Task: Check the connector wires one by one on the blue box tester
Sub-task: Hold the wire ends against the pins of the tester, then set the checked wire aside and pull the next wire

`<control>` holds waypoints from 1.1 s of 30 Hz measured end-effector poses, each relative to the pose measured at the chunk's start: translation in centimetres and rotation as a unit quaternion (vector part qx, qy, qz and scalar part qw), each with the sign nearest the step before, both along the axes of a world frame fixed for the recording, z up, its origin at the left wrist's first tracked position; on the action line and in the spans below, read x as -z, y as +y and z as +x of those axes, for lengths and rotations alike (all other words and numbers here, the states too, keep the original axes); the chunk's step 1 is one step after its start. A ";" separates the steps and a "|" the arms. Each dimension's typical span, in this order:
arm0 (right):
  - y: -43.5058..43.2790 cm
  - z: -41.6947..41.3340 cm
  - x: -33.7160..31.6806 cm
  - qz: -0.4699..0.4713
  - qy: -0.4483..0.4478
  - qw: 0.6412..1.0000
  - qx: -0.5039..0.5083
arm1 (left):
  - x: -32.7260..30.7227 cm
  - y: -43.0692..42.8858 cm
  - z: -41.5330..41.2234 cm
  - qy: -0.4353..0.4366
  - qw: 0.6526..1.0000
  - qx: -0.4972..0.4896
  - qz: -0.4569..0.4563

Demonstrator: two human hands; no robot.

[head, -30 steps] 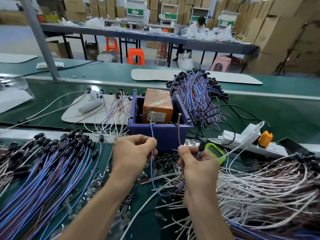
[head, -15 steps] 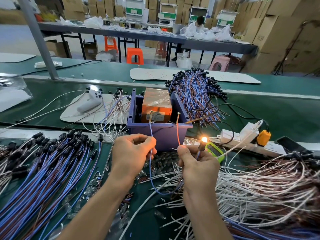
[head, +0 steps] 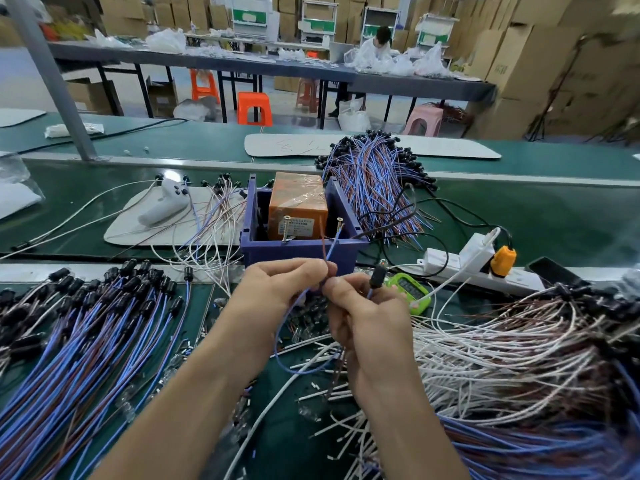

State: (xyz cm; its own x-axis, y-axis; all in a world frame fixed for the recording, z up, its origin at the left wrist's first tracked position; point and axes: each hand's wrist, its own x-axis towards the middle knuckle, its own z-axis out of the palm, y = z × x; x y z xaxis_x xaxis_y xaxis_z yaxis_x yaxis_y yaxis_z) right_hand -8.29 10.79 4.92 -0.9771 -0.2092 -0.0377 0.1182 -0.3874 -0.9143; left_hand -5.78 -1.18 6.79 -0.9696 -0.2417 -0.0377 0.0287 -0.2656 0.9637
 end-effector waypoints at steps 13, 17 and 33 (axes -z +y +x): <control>16.4 2.8 -6.0 0.126 -0.016 0.987 0.095 | -3.0 0.8 1.1 -0.053 0.989 -0.075 -0.119; 24.2 3.7 -5.9 0.215 -0.059 0.955 0.194 | -2.1 3.8 2.2 -0.090 0.967 0.086 -0.221; 31.4 2.4 -2.6 0.724 0.033 0.639 0.260 | 4.2 12.7 5.7 0.138 0.772 0.125 -0.608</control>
State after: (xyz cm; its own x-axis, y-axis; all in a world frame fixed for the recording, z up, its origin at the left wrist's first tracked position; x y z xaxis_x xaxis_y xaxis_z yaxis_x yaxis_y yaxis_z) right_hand -5.90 42.20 7.53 -0.9098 0.3508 0.2217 0.2595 0.8978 -0.3557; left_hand -0.12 11.50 2.59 -0.9223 0.2606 0.2854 0.3719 0.7995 0.4717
